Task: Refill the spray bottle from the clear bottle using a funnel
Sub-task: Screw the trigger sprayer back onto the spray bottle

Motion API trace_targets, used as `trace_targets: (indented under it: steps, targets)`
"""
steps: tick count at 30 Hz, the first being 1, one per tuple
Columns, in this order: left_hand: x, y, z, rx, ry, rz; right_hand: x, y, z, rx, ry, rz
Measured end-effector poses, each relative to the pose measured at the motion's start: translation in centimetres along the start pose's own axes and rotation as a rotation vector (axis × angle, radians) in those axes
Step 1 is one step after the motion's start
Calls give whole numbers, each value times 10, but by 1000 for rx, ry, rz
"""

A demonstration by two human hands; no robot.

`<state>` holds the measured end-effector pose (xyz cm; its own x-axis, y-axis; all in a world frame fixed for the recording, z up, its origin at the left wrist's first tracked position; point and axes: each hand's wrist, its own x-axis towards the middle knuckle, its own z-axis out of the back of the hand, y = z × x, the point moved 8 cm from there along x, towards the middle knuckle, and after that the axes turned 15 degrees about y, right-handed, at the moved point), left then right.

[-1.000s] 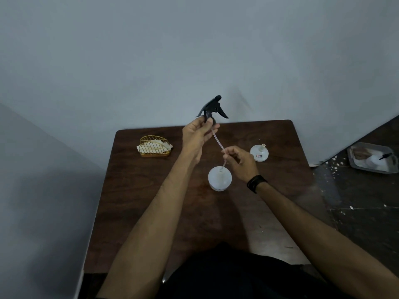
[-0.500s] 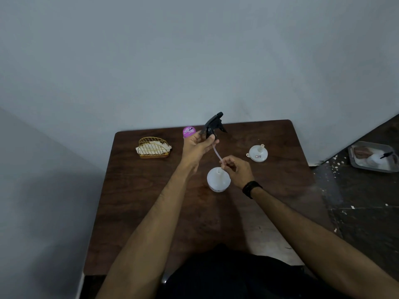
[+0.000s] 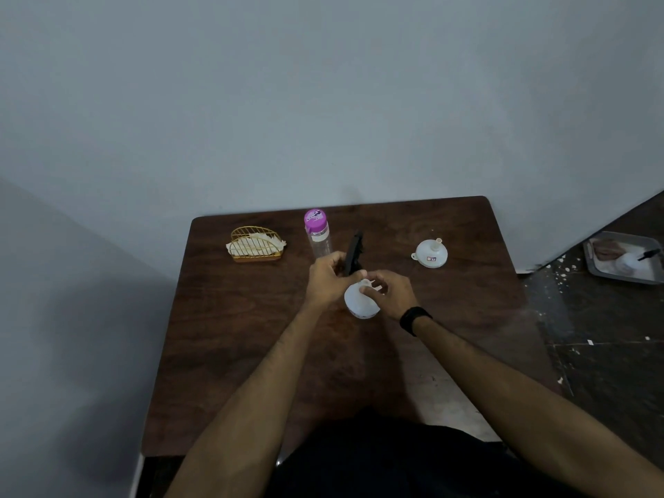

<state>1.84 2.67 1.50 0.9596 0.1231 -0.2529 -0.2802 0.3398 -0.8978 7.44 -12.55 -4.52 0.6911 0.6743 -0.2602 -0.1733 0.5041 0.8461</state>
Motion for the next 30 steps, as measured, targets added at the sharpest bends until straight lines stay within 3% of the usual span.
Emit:
trace_targets:
  steps: [8, 24, 30]
  targets:
    - [5, 11, -18, 197, -3, 120, 4, -12, -9, 46, 116, -75]
    - [3, 0, -42, 574, 56, 97, 5, -32, -15, 53, 78, -149]
    - [10, -10, -50, 693, 82, 166, 4, -33, -15, 1, 74, -192]
